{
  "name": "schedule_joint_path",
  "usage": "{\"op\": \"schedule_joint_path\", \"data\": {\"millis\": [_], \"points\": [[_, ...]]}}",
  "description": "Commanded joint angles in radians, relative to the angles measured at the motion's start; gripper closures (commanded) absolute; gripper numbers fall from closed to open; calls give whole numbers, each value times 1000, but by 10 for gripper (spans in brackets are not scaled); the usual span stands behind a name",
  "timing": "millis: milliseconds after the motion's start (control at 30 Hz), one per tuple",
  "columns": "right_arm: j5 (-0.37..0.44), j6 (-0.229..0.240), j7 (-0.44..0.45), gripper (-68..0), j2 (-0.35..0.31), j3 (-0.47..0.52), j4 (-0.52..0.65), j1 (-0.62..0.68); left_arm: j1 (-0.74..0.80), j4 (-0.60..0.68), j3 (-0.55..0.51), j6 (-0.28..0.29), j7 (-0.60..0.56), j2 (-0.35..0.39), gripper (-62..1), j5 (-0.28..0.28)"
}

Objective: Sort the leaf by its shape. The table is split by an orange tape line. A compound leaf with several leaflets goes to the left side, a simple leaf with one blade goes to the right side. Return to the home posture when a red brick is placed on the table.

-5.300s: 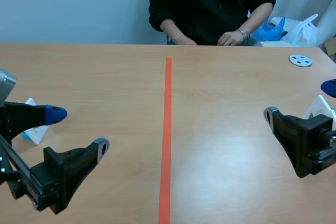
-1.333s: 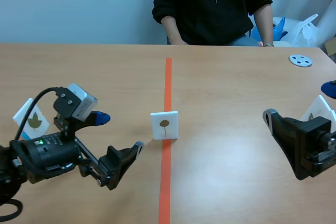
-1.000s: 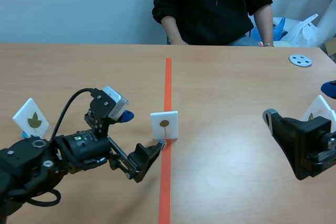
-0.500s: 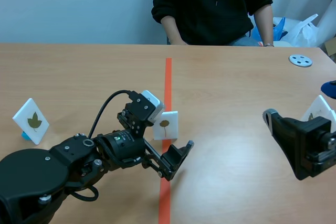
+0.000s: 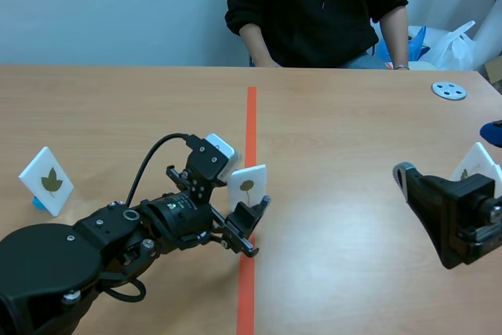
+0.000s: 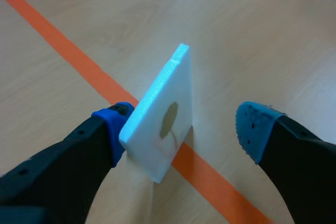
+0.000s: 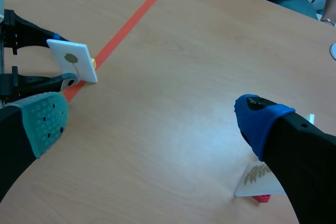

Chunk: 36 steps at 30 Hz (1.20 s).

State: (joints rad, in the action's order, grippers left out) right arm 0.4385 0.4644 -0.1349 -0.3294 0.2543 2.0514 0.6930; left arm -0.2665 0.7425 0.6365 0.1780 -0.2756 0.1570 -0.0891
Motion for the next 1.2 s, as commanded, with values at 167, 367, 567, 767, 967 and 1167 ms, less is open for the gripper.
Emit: {"op": "schedule_joint_path", "data": {"millis": [167, 367, 567, 767, 967, 1167], "points": [[18, 0, 19, -679, -8, 8, 16, -6, -14, -37, -2, -11, -43, -12, -265, -6], [18, 0, 29, -679, -8, 8, 16, -6, -16, -41, -2, -13, -50, -16, -164, -7], [18, 0, 29, -679, -8, 8, 16, -6, -16, -41, -2, -28, -49, -43, -120, -31], [18, 0, 29, -679, -8, 8, 16, -6, -16, -41, -2, -34, -49, -57, -69, -31], [18, 0, 29, -679, -8, 8, 16, -6, -15, -23, -3, -34, -43, -43, -55, -31], [17, 0, 29, -679, -8, 8, 16, -6, 39, 167, -36, -34, 86, 26, -55, -68]]}}
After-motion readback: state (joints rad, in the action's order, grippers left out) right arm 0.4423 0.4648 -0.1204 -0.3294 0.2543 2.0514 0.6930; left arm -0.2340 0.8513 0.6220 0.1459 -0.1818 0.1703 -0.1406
